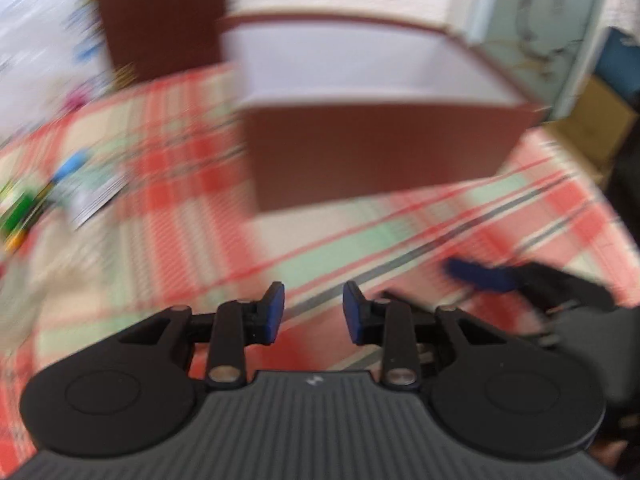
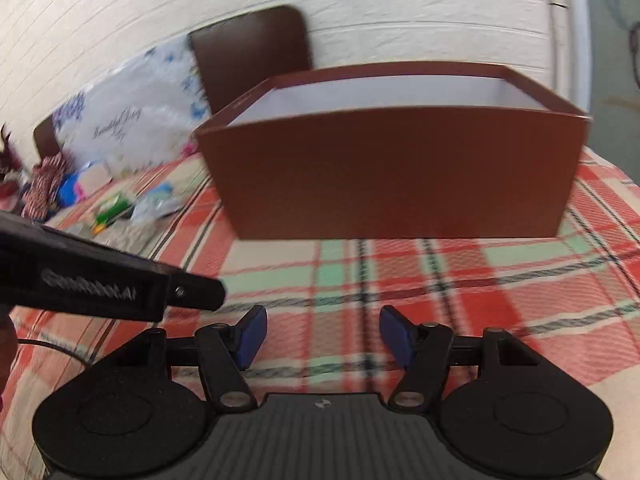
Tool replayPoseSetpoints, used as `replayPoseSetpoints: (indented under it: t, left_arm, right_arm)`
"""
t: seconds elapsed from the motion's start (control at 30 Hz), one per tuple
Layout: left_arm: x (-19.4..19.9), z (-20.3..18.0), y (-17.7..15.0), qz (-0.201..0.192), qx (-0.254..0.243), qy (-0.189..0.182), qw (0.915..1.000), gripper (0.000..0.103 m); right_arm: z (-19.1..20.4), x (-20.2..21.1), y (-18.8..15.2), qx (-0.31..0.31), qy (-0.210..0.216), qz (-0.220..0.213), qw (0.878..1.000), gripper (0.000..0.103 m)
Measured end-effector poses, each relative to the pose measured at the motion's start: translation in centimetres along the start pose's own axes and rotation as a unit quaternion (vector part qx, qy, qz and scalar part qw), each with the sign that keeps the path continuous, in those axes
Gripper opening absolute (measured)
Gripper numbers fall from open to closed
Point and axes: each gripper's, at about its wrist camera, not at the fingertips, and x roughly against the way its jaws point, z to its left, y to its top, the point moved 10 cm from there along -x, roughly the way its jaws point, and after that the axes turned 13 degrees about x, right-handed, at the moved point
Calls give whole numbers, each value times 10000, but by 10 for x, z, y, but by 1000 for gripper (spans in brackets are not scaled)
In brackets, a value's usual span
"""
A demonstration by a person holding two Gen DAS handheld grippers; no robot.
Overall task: Organize objects
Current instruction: 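Move the right gripper to the clear packing tape roll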
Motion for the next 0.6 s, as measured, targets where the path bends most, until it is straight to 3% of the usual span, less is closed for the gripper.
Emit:
replayPoseSetpoints:
  t: [0.1,0.4,0.5,0.6]
  left_arm:
    - [-1,44,-11,20,352,325,9988,34]
    - [39,145,-36,-519,959,785,9909,36]
    - [54,189,-38,-684,1351,1077,9826,36]
    - [68,244,-38,-877,1869,1471,9673,35]
  right_arm:
    - [21,-11,6,416,112,60,9991,65]
    - [102,-30,13,1231,716,159,9897,66]
    - [132,-35,17,1457,998,138,9842,66]
    - [162,-41,25,1745,1238,94,9768,65]
